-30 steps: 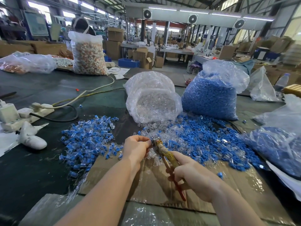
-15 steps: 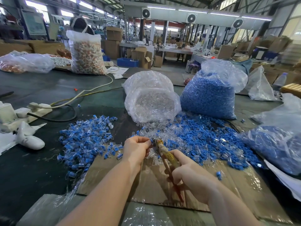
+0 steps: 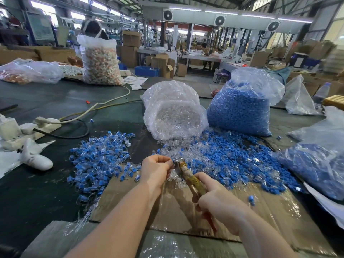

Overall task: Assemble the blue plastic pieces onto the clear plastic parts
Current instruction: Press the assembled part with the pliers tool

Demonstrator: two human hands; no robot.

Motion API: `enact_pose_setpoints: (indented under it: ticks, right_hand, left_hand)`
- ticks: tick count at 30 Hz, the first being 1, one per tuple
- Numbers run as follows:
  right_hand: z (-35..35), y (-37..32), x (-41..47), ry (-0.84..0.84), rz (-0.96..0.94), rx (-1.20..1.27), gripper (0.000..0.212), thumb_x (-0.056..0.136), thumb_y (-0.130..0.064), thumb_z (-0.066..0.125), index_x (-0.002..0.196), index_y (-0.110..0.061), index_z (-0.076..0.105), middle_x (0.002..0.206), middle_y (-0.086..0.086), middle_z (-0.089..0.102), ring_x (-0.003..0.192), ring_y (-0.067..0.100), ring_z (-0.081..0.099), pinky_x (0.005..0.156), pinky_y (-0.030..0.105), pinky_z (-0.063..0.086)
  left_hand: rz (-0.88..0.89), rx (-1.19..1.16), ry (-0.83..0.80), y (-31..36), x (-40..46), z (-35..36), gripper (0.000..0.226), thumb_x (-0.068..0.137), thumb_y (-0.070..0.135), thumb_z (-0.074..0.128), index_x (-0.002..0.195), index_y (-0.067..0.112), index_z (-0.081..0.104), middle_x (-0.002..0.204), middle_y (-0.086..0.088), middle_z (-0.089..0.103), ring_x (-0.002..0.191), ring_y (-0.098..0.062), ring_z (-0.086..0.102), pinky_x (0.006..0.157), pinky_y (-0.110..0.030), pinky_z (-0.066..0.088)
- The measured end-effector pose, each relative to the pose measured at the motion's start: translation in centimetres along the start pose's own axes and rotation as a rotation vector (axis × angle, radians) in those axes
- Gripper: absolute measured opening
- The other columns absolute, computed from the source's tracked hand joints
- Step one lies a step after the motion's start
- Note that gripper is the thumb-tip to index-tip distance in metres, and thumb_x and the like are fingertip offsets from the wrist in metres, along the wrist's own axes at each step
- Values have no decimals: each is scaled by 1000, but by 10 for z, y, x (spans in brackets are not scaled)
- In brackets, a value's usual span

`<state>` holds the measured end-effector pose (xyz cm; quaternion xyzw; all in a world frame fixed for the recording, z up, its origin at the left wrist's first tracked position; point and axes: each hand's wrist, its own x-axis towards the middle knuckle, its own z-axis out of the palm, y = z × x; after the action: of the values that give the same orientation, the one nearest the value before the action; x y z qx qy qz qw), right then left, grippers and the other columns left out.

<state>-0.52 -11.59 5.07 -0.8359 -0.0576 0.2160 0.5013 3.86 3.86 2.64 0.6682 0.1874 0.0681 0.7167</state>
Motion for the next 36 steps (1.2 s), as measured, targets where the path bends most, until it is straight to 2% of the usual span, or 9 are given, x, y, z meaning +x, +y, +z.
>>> enact_pose_setpoints:
  ticks: [7,10,13,16,19,23,27,31,36]
  right_hand:
    - [-7,7,-1,-26,31,311,51,67,17,44,96,-21,63,70,7,53,59,20,50,51,28,39]
    - [-9,10,0,98,-22,251,51,67,18,46,99,-20,59,73,8,50,47,10,43,45,22,34]
    - [-16,15,3,305,-99,127,43,73,15,53,94,-23,57,78,10,53,45,6,42,40,17,33]
    - [-31,28,12,505,-126,-49,33,77,-2,65,94,-28,55,89,10,57,69,15,52,54,24,41]
    - [-47,43,24,675,-10,-256,32,79,-23,69,105,-33,54,99,11,57,93,32,55,80,41,47]
    - [-57,57,33,778,164,-473,38,82,-41,65,116,-32,53,110,13,56,110,32,45,89,40,38]
    - [-60,66,38,773,252,-603,46,83,-54,59,122,-32,49,117,14,52,114,33,43,94,43,35]
    - [-60,68,40,771,280,-713,52,85,-60,50,126,-29,47,117,14,50,111,33,44,92,41,37]
    - [-61,69,41,723,315,-775,53,88,-60,41,127,-24,42,122,15,48,115,33,43,96,41,37]
  left_hand:
    - [21,-33,17,0,4,-3,8,86,-1,59,87,6,64,73,-7,63,59,-11,54,47,-15,46]
    - [59,26,103,-2,11,-15,8,86,1,59,89,7,64,77,-8,64,62,-13,56,53,-21,49]
    - [193,330,281,-5,20,-36,6,89,9,59,91,11,64,82,-2,65,68,-14,59,58,-27,49]
    - [329,664,418,-9,30,-64,13,93,15,53,98,18,65,86,2,65,58,-12,54,48,-23,37]
    - [311,928,510,-15,38,-89,22,95,21,49,108,23,67,100,-7,64,82,-26,57,74,-37,46]
    - [251,1125,549,-21,38,-94,25,95,27,48,114,32,63,112,-4,57,103,-26,44,85,-39,33]
    - [389,1025,514,-23,29,-71,25,90,27,55,114,30,63,115,0,54,107,-23,39,88,-36,29]
    - [593,798,263,-31,9,-31,18,89,19,58,106,20,65,105,5,58,95,-6,37,76,-10,29]
    - [667,749,36,-48,-8,11,16,90,21,56,104,21,64,98,12,55,90,-1,42,74,-1,31]
